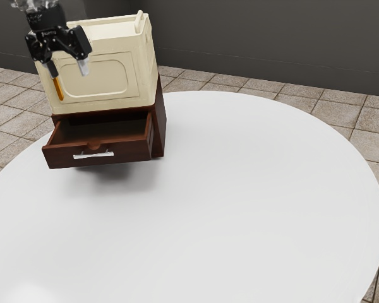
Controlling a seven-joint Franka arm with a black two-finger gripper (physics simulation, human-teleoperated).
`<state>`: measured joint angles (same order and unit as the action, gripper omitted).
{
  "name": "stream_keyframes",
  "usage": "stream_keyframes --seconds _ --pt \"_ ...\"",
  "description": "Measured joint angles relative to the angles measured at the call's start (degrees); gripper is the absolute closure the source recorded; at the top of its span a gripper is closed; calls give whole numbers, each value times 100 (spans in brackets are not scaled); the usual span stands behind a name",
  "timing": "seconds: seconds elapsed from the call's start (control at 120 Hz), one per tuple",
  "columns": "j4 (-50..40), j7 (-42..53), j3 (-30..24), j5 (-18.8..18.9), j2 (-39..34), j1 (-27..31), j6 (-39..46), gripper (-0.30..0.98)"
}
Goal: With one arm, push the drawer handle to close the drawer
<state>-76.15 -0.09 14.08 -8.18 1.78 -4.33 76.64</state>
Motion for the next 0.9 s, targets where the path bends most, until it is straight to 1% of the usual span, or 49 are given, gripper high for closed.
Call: stream_keyframes --seconds 0.075,0.117,0.142,0.175,0.217,0.292,0.358,0.45,0.525,0.608,0.742,0.9 --pt "-403 -24 -74 93 20 147 144 0" --pt "-769 -38 -208 164 -123 268 276 0" --pt "-1085 -48 -320 221 -298 356 373 0" --pt "-1743 -62 -439 300 -656 420 547 0" --pt "-2380 -81 -514 368 -923 344 751 0" --pt "-3650 -134 -565 417 -1483 305 1225 9" --pt "-4167 -199 -577 453 -1664 323 1584 21" --pt "-4381 -332 -625 491 -1510 433 1976 39" --pt "-4476 -431 -1106 503 -1330 971 2260 51" --pt "-4556 -582 -1313 509 -1028 1201 2613 61" --pt "-4556 -817 -1356 611 -504 1309 3200 71" --pt "-4243 -1112 -1334 788 39 1400 3789 75"
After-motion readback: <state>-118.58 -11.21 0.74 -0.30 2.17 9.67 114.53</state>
